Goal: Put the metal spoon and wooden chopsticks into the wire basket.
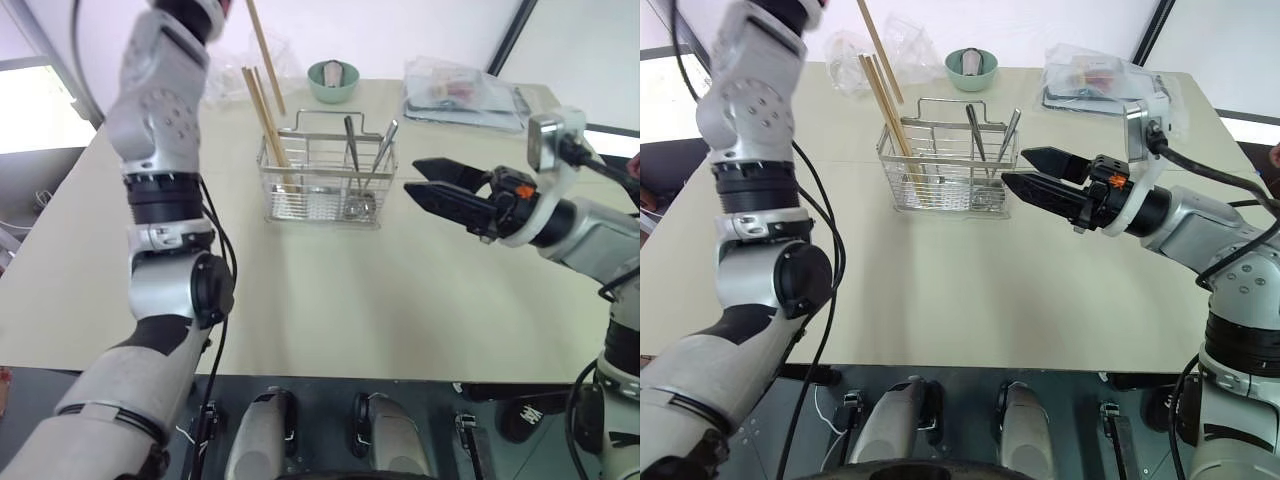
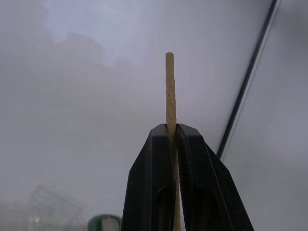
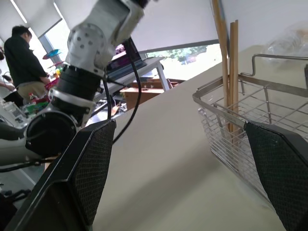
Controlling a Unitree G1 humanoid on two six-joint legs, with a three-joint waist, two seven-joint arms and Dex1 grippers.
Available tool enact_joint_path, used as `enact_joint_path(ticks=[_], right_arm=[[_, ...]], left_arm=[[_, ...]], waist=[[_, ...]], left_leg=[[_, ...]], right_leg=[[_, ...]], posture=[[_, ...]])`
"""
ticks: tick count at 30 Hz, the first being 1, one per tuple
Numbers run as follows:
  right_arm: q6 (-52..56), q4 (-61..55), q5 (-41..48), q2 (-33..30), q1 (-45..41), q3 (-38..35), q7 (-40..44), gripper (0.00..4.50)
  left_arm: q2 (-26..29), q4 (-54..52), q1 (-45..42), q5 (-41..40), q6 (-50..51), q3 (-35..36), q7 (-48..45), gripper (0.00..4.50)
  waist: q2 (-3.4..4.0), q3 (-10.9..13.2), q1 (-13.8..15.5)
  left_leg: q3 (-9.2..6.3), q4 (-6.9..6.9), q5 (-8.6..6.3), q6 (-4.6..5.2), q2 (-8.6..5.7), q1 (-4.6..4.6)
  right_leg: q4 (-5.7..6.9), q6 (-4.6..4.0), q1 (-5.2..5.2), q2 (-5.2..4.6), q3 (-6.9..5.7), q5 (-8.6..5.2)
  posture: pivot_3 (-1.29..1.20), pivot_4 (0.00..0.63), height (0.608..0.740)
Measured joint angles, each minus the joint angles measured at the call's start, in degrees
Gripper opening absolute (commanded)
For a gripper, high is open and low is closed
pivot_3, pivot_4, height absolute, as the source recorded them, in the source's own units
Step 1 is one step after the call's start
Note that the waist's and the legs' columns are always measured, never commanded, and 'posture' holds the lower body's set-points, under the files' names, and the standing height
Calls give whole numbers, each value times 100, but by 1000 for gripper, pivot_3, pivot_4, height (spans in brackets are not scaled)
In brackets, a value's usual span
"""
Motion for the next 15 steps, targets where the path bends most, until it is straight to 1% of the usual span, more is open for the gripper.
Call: enact_joint_path(ticks=[5, 8, 10, 11, 13, 14, 15], right_arm=[[1, -74, 129, -86, 66, -138, -136, 4395], [0, -91, 194, -90, 81, -175, -213, 4395], [-1, -104, 230, -92, 96, -181, -242, 4395], [-2, -115, 233, -92, 106, -181, -258, 4395], [-3, -133, 234, -92, 122, -180, -286, 4395], [-5, -134, 234, -92, 122, -180, -292, 4395], [-6, -134, 234, -92, 122, -180, -295, 4395]], left_arm=[[-30, -3, 422, 240, -253, -489, -245, 41], [-177, -219, 747, 326, -371, -710, -306, 41], [-290, -245, 969, 350, -374, -831, -308, 721], [-360, -246, 1055, 352, -372, -852, -297, 987], [-436, -259, 1164, 332, -352, -875, -273, 1948], [-447, -333, 1201, 288, -324, -866, -262, 2533], [-447, -399, 1202, 260, -284, -858, -249, 3002]], waist=[[0, 0, 30], [0, 0, 47], [0, 0, 46], [0, 0, 41], [-1, 1, 35], [-1, 0, 28], [-1, 0, 24]], left_leg=[[-2, 1, -1, 1, 0, -2], [-5, 2, -1, 2, -1, -2], [-6, 3, -1, 2, -1, -2], [-6, 3, -1, 2, -1, -2], [-6, 2, -1, 3, 0, -3], [-6, 2, -1, 3, 1, -3], [-5, 2, -1, 3, 1, -3]], right_leg=[[-2, 0, 1, -2, 0, 0], [-5, 0, 5, -4, 0, 0], [-4, 0, 5, -4, 0, 0], [-3, 0, 4, -4, 0, 0], [-3, 0, 1, -3, 0, 0], [-3, 0, 1, -2, 0, 0], [-3, 0, 0, -2, 0, 0]], posture=[[0, 150, 707], [0, 150, 707], [0, 150, 707], [0, 150, 707], [0, 150, 707], [0, 150, 707], [0, 150, 707]])
